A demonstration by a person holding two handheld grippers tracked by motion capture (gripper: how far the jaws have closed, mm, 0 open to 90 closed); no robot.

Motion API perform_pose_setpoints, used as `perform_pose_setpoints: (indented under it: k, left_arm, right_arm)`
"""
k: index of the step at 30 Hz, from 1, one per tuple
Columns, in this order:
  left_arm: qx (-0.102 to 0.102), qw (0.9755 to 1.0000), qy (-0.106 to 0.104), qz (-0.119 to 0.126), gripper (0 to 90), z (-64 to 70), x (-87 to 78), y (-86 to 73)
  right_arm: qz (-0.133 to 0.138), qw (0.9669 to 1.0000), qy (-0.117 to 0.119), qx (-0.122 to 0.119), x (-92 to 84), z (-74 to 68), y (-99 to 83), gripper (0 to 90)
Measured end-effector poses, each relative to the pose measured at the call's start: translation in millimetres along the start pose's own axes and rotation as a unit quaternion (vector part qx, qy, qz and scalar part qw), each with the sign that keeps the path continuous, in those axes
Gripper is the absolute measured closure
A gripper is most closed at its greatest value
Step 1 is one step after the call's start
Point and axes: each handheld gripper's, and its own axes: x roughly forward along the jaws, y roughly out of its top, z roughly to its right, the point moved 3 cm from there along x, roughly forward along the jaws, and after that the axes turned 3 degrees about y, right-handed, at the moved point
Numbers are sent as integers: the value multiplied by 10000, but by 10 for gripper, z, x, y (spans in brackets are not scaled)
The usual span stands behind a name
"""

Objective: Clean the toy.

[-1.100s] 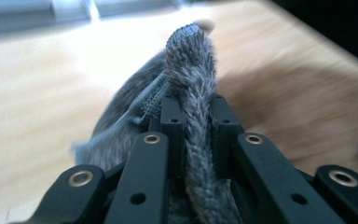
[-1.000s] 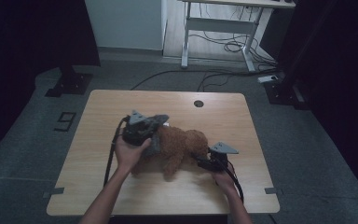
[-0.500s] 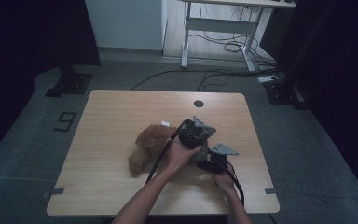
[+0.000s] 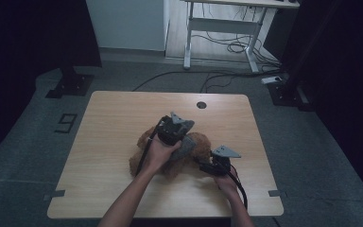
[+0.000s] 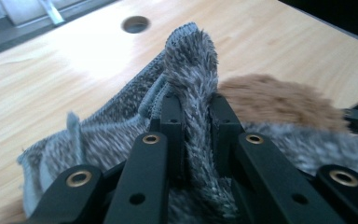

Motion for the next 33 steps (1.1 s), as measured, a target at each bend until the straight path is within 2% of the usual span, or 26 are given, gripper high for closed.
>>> perform_pose_setpoints:
  k: [3, 6, 8, 12, 15, 19, 21, 23, 25, 26, 27, 30, 33]
  left_arm:
    - [-163, 9999, 40, 19, 788, -175, -83, -26]
    - [-129, 9995, 298, 5, 790, -330, -175, -63]
    - [-144, 9992, 362, -51, 790, -408, -214, -103]
    - [-142, 9992, 331, -146, 791, -446, -246, -183]
    - [-94, 9989, 429, -151, 791, -475, -273, -216]
    - [-230, 9981, 538, -185, 792, -610, -326, -278]
    - [-350, 9976, 555, -211, 793, -684, -342, -352]
    - [-361, 9972, 608, -229, 797, -705, -334, -403]
    - [-397, 9963, 682, -342, 802, -770, -317, -575]
    - [-397, 9963, 682, -342, 805, -770, -317, -575]
    - [-562, 9956, 652, -359, 806, -822, -307, -690]
    - [-604, 9952, 668, -389, 811, -853, -296, -837]
    - [-616, 9950, 691, -366, 812, -863, -310, -907]
  right_arm:
    - [11, 10000, 36, 45, -1, 8, -6, 398]
    - [21, 9999, 72, 78, -6, 12, -17, 398]
    - [6, 10000, 75, 58, -11, 9, -21, 397]
    - [-8, 10000, 82, -36, -11, -19, -22, 395]
    - [-33, 9999, 77, -82, -18, -34, -30, 395]
    - [-51, 9999, 103, -46, -29, -25, -53, 396]
    - [-57, 9999, 117, -18, -30, -17, -62, 396]
    - [-68, 9999, 127, -10, -31, -12, -67, 396]
    - [-86, 9999, 114, -31, -31, -15, -68, 397]
    - [-110, 9999, 111, -38, -34, -17, -70, 397]
    - [-116, 9999, 106, -31, -34, -17, -72, 397]
    - [-124, 9999, 106, -47, -31, -24, -76, 398]
    - [-137, 9998, 95, -77, -26, -34, -75, 400]
